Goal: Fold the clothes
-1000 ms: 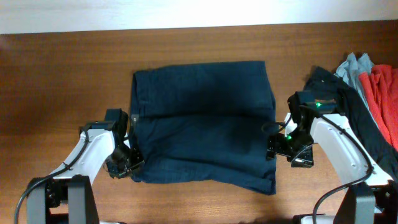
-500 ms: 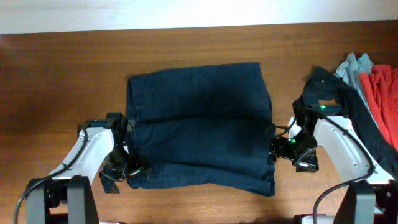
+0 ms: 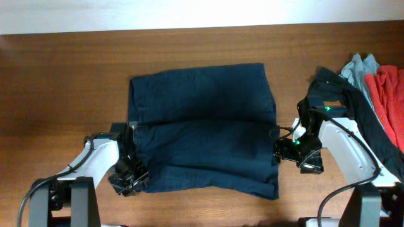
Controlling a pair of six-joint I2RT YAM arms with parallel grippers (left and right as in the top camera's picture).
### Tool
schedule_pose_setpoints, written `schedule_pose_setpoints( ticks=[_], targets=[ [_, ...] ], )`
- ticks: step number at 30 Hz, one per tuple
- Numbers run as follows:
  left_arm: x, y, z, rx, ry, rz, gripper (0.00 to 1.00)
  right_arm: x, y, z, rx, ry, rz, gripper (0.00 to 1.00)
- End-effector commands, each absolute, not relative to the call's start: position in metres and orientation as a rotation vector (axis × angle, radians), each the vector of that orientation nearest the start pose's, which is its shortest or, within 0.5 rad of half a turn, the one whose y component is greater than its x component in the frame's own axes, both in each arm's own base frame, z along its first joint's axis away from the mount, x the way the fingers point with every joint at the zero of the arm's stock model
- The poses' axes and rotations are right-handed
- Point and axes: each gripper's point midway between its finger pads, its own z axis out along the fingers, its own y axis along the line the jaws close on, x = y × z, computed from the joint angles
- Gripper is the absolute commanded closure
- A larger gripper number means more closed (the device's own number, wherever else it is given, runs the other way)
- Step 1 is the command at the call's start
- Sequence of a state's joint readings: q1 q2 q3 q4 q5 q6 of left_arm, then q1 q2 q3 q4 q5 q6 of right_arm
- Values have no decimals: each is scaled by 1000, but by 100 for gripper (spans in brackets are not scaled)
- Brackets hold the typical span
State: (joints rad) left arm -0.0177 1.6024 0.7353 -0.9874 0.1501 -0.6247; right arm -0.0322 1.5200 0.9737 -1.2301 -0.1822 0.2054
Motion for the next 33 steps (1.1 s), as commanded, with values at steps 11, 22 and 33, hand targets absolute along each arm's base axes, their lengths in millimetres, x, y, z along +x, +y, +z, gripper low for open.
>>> schedule_pose_setpoints(
  ticks=[11,22,33],
  targets=[
    [188,-31,14,-965,3284,-139,100,186,32,57,437,3349,363,4],
    [198,-31,23,-940,3269,-151,99,128,80,24,597,3402,856,31],
    [198,-31,23,-916,3275,-154,98,122,85,8,792,3365,876,57]
  ],
)
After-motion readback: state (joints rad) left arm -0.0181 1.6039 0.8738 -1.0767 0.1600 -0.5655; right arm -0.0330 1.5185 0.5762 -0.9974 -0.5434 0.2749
